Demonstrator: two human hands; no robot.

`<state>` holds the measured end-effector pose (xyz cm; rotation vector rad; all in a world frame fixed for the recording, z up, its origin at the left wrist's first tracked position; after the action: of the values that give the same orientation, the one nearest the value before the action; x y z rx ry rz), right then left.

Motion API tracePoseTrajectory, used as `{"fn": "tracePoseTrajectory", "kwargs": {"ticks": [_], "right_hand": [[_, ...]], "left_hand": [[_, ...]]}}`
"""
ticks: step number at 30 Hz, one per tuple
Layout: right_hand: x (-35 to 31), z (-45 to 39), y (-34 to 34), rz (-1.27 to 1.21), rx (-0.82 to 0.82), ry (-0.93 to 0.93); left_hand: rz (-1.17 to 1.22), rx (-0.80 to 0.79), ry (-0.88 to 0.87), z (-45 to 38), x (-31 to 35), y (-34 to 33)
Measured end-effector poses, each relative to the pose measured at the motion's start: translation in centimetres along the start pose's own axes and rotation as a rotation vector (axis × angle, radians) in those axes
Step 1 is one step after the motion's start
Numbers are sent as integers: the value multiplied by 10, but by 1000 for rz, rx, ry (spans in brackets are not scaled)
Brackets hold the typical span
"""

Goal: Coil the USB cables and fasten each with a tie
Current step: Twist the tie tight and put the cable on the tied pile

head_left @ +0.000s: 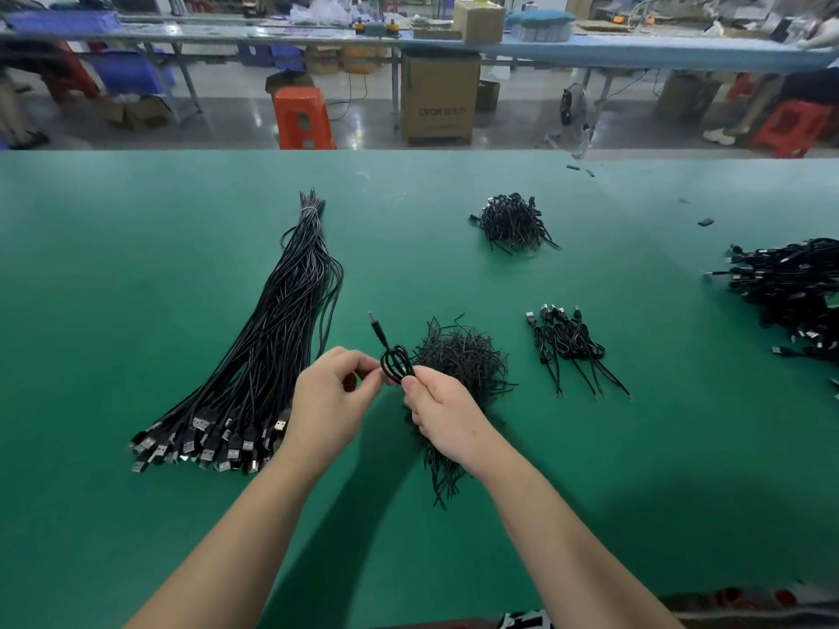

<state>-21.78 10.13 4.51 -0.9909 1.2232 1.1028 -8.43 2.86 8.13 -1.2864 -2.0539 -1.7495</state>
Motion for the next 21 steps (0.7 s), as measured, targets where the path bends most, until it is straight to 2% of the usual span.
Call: {"fn": "tracePoseTrajectory", "kwargs": {"ticks": [6,9,12,15,18,21], "right_hand": [[1,0,1,-86,31,-10],[1,0,4,-95,63,-38],[-2,1,5,-223,78,-72],[-4,1,5,-285,81,-129],[-8,3,-1,-258,-5,-182],[-13,5,-7,-170,-116,-198]], "left_hand": [[-72,-16,-148,6,10,-1],[-206,34,-231,10,17,1],[-436,224,-479,20,34,9],[-534,326,-711,28,49,15],[-526,295,-862,31,59,16],[-474,198,-867,23,58,18]]}}
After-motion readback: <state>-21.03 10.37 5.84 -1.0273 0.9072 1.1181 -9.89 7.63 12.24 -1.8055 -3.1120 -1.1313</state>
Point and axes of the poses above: each hand's wrist, its own z-axis away from the middle knuckle, its own y-axis out of the back of the hand, x = y × z, the point moved 6 cm from there along -z, towards the middle knuckle, and after that the axes turned 15 degrees about -z, right-handed, at the moved point
